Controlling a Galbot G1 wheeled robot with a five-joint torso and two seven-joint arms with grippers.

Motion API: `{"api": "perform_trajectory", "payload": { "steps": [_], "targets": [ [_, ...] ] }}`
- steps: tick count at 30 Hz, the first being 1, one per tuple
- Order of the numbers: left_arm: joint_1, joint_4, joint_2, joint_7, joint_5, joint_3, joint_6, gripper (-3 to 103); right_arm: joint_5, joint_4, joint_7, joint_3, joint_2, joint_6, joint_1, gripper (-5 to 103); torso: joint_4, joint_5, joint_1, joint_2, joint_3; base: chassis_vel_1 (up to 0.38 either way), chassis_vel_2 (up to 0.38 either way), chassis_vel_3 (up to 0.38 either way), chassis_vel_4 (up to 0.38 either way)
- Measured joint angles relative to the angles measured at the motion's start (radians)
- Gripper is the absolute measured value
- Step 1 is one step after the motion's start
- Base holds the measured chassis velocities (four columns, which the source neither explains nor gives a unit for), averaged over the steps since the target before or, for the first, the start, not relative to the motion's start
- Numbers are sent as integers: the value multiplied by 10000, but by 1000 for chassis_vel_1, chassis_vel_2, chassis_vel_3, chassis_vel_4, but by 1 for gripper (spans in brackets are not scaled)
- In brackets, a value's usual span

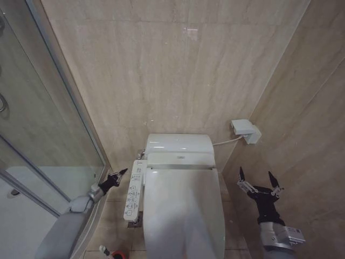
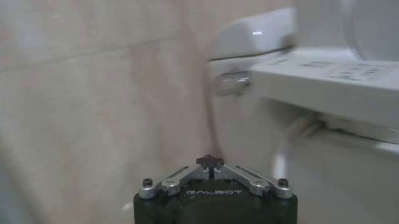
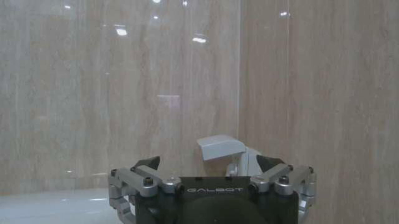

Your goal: Open the toilet lid, clean the toilet bowl with a toilet brush, close the toilet lid, and flush.

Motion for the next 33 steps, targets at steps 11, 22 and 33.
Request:
{"api": "perform_trajectory", "payload": {
  "steps": [11,22,33],
  "targets": [
    [1506,-3384,302,-3225,-2117,-773,1366,4,0,0,-3,0,-1,0,0,100,0,0,0,0,0,0,0,0,0],
    [3579,-7093,-163,-4371,-2474,-2328,2983,58,0,0,2,1,1,0,1,100,-1,1,0,1,0,0,0,0,0],
    [5935,-9725,-718,-4562,-2440,-3915,3290,85,0,0,0,0,0,0,-1,100,-1,4,-1,1,0,0,0,0,0]
  ]
}}
